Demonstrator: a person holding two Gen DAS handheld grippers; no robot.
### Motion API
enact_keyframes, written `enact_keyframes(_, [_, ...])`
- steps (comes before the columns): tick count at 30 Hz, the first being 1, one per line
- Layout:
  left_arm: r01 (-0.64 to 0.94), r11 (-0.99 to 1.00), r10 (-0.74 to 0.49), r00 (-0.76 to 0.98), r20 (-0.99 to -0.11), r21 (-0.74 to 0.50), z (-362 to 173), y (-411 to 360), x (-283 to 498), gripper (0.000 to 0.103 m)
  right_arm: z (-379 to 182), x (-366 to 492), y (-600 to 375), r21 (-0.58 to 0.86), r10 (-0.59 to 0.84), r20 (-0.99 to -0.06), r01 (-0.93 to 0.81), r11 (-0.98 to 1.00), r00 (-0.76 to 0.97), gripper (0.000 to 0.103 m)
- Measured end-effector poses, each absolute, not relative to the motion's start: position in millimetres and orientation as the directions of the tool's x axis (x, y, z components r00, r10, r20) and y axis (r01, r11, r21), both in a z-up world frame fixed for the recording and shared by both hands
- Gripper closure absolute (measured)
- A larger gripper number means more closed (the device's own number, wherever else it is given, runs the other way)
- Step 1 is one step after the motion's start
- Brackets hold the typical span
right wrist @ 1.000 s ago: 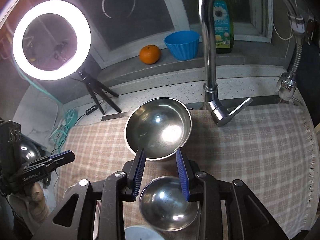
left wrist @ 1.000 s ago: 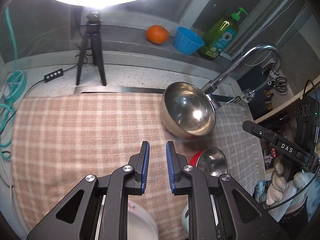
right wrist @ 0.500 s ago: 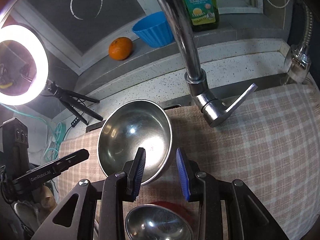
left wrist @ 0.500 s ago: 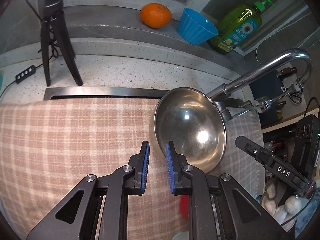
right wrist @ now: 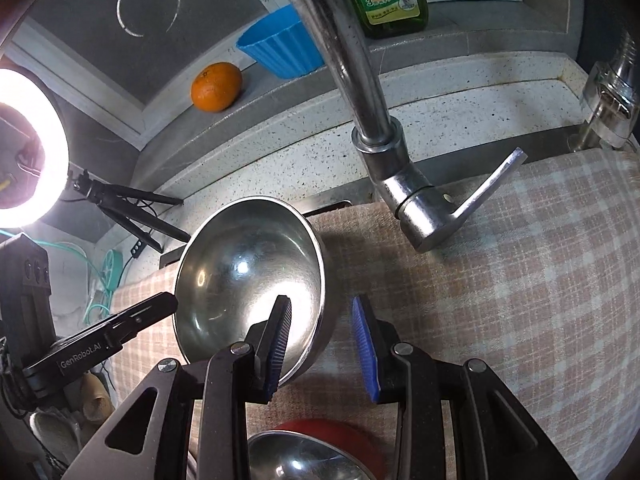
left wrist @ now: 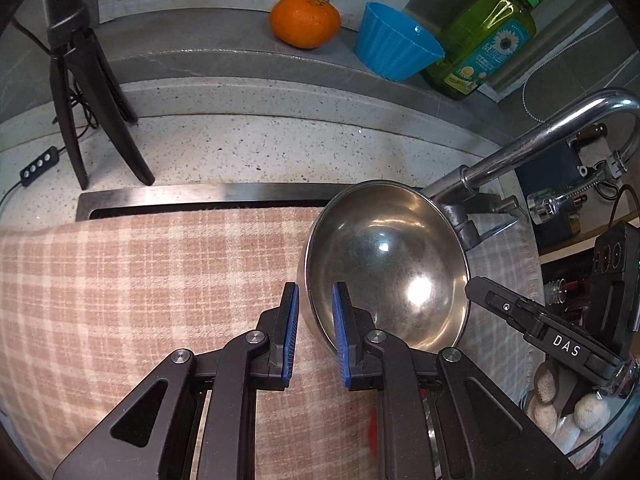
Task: Organize plates and bowls
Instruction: 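Reach the left gripper to the large steel bowl and grasp its rim, then lift the steel bowl with the left gripper and carry it across the cloth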
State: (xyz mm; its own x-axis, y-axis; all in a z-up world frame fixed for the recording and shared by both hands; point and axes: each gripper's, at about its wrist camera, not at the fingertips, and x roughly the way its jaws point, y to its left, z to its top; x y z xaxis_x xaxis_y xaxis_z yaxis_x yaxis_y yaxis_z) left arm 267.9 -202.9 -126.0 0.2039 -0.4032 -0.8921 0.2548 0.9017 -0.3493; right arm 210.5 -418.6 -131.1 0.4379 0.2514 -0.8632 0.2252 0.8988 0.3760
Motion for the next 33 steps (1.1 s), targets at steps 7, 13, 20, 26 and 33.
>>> enact_keyframes(7, [0.255, 0.907, -0.389, 0.199, -0.900, -0.335, -135, -208, 270, 0.094, -139, 215, -415, 0.366, 0.253, -0.875, 0.221, 0.904, 0.413, 0.086])
enact_keyframes(13, [0.264, 0.907, -0.384, 0.204, -0.901, -0.327, -134, -208, 270, 0.095, -143, 216, -415, 0.366, 0.252, -0.878, 0.232, 0.901, 0.406, 0.093])
enact_keyframes(20, [0.266, 0.906, -0.386, 0.207, -0.899, -0.328, -130, -204, 264, 0.095, -137, 211, -410, 0.346, 0.235, -0.882, 0.224, 0.911, 0.408, 0.093])
enact_keyframes(26, [0.268, 0.904, -0.393, 0.214, -0.894, -0.334, -121, -192, 254, 0.095, -120, 200, -399, 0.340, 0.238, -0.877, 0.190, 0.921, 0.417, 0.093])
enact_keyframes(33, [0.266, 0.905, -0.397, 0.241, -0.886, -0.333, -103, -169, 239, 0.095, -100, 185, -375, 0.339, 0.249, -0.868, 0.144, 0.930, 0.430, 0.093])
